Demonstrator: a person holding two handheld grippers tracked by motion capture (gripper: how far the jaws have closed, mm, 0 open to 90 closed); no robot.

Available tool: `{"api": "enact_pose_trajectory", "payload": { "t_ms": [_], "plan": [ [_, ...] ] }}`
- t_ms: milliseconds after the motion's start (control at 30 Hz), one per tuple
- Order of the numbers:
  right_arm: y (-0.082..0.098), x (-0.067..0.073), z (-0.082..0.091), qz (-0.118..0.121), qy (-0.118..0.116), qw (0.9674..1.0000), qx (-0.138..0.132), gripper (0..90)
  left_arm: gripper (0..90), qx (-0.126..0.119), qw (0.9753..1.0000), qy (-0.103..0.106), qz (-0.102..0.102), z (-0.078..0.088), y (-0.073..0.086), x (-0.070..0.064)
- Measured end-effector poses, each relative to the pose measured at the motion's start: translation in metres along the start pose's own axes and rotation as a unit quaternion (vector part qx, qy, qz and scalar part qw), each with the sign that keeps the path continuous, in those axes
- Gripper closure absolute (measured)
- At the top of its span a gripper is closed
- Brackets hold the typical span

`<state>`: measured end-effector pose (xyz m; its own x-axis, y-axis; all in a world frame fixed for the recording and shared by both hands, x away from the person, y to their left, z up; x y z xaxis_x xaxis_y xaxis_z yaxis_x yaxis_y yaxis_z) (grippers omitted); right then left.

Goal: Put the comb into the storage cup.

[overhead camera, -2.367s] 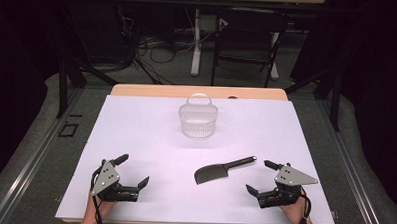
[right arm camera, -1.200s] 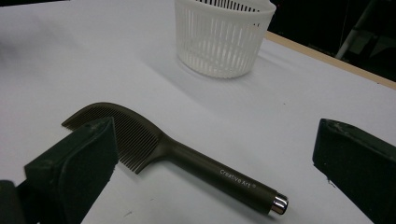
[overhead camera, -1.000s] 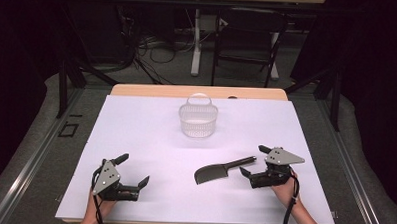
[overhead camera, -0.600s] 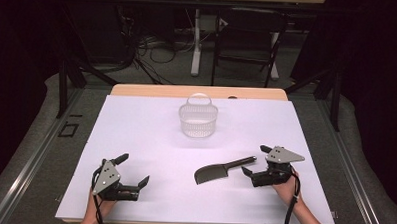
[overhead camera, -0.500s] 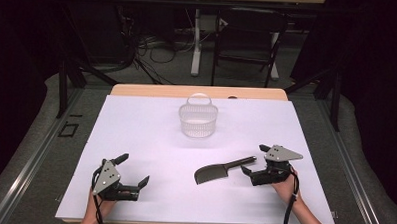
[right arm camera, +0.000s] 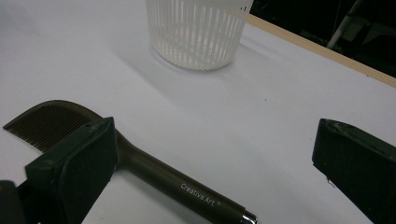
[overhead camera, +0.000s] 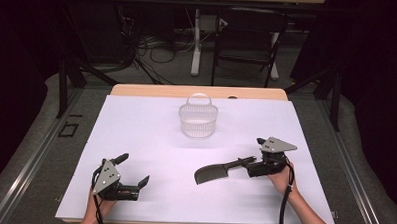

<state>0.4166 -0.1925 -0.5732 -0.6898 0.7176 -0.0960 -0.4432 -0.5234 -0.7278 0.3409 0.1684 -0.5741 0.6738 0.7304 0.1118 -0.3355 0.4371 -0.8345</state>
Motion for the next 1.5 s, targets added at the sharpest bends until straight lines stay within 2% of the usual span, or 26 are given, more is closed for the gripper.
{"api": "enact_pose_trajectory", "payload": {
  "t_ms": [333, 467, 500, 600, 633, 667, 767, 800, 833, 867, 900, 1033, 1200, 1500],
  "plan": [
    [-0.001, -0.010, -0.011, -0.015, -0.002, 0.9998, 0.011, 0.6, 0.7, 0.000, 1.0000, 0.000, 0.000, 0.000, 0.000, 0.000],
    [0.002, -0.011, -0.013, -0.020, -0.006, 0.9996, 0.019, 9.4, 0.6, 0.000, 1.0000, 0.001, 0.000, 0.000, 0.000, 0.000],
    [0.003, -0.012, -0.014, -0.020, -0.006, 0.9995, 0.022, 16.2, 0.7, 0.000, 1.0000, 0.001, 0.000, 0.000, 0.000, 0.000],
    [0.005, -0.014, -0.016, -0.024, -0.004, 0.9993, 0.027, 20.9, 0.7, 0.001, 1.0000, 0.001, 0.000, 0.000, 0.000, 0.000],
    [0.007, -0.016, -0.016, -0.024, -0.001, 0.9991, 0.034, 30.2, 0.8, 0.001, 1.0000, 0.000, 0.000, 0.000, 0.000, 0.000],
    [0.007, -0.016, -0.016, -0.024, -0.001, 0.9991, 0.034, 30.2, 0.8, 0.000, 1.0000, 0.000, 0.001, 0.000, 0.000, 0.000],
    [0.012, -0.019, -0.016, -0.027, 0.002, 0.9986, 0.046, 46.5, 0.8, 0.001, 1.0000, -0.001, 0.001, -0.001, 0.000, 0.001],
    [0.013, -0.020, -0.016, -0.030, 0.002, 0.9984, 0.049, 53.8, 0.8, 0.001, 1.0000, 0.000, 0.001, -0.001, 0.000, 0.001],
    [0.016, -0.022, -0.017, -0.030, 0.003, 0.9980, 0.055, 66.2, 0.8, 0.001, 1.0000, -0.001, 0.000, -0.001, 0.000, 0.001],
    [0.018, -0.023, -0.017, -0.031, 0.001, 0.9977, 0.061, 71.3, 0.8, 0.001, 1.0000, -0.001, 0.000, -0.001, 0.000, 0.000],
    [0.018, -0.023, -0.017, -0.031, 0.001, 0.9977, 0.061, 71.3, 0.9, 0.001, 1.0000, -0.001, 0.000, -0.001, 0.000, 0.000],
    [0.025, -0.024, -0.018, -0.029, 0.007, 0.9967, 0.076, 89.6, 0.9, 0.001, 1.0000, 0.000, -0.001, 0.000, 0.000, 0.000],
    [0.030, -0.029, -0.021, -0.029, 0.022, 0.9949, 0.094, 90.0, 1.1, 0.002, 1.0000, 0.000, -0.001, 0.000, 0.000, 0.000],
    [0.037, -0.033, -0.025, -0.031, 0.028, 0.9927, 0.113, 90.0, 1.1, 0.003, 1.0000, 0.000, -0.001, -0.001, 0.000, 0.000]
  ]
}}
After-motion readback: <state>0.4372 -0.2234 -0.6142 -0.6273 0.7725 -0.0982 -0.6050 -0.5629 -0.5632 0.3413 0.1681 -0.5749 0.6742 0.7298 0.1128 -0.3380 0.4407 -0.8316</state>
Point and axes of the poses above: each handheld gripper's, and its own axes: z roughly backward along the jaws, y roughly out of its underside, x roughly to its left, the point moved 10 cm from there along -z, roughly forward along the jaws, and after that the axes turned 15 degrees about x, right-handed, at the moved point
